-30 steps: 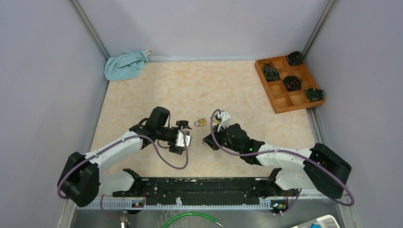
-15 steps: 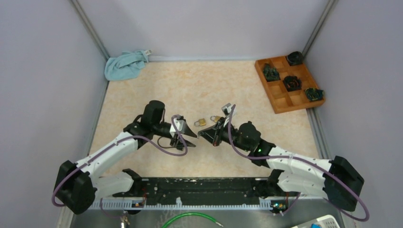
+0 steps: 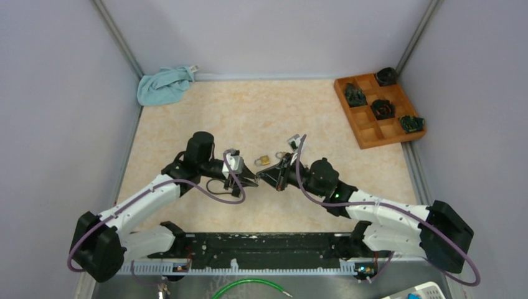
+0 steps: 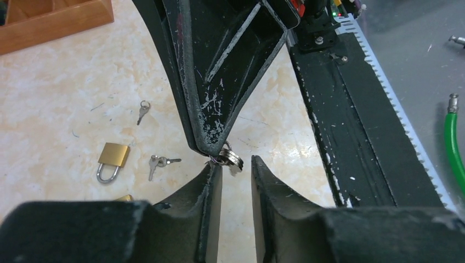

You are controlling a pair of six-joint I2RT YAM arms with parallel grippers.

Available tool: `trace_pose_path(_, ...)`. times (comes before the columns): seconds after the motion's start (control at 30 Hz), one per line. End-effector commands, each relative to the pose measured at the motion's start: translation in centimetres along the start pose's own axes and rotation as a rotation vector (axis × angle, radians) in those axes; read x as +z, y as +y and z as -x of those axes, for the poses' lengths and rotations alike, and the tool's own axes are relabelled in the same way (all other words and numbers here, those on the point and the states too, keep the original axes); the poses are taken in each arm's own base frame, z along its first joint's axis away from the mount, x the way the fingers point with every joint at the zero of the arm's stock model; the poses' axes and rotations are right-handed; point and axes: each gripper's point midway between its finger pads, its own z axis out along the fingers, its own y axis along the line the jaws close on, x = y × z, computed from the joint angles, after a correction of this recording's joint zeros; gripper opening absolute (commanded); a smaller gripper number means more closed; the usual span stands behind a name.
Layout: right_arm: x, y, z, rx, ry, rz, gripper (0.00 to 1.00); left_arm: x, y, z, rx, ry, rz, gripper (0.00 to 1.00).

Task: Unlock with the key
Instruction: Pick up the key from the center of the board.

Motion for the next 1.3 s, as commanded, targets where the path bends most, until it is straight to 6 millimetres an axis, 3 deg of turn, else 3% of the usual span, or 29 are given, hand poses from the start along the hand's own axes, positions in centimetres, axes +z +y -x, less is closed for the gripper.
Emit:
trace_pose_path(0.0,0.7,3.0,3.5,-0.008,-0.096,0.085,0.00,0.0,0.2,0.5,0.038,-0.016,0.016,0.25)
trace_pose_path(0.13,0.6,2.8,3.5,-0.004,-0.098,0.073,0.00,-0.1,0.4,0.5,0.045,-0.009,0.021,0.12)
trace_pose_path(0.47,-0.3,1.5,2.5,-0.025,-0.060,0.011,0.00,-0.4,0.2,0.6,0.048,0.012,0.020,0.00)
trace_pose_path(0.57,-1.1,0.8,2.1,-0.071,-0.037,-0.026,0.17,-0.6,0.0,0.4,0.066,0.044,0.003,0.00)
trace_pose_path(0.67,-1.8,0.3,1.9,-0.131,-0.002,-0.044,0.43,-0.8,-0.3,-0.4,0.049,0.086,-0.006,0.00)
trace_pose_path(0.77,-1.9,0.1,2.1,-0.165,0.022,-0.034,0.47,-1.0,-0.5,-0.6,0.055,0.104,-0.026,0.00)
trace_pose_path(0.97,-0.7,1.7,1.8,-0.201,0.072,0.078,0.55,-1.1,-0.1,-0.6,0.061,0.124,-0.015,0.00)
trace_pose_path(1.27,1.1,3.2,1.1,-0.300,0.147,0.203,0.53,-1.6,0.7,-0.2,0.058,0.192,-0.029,0.00)
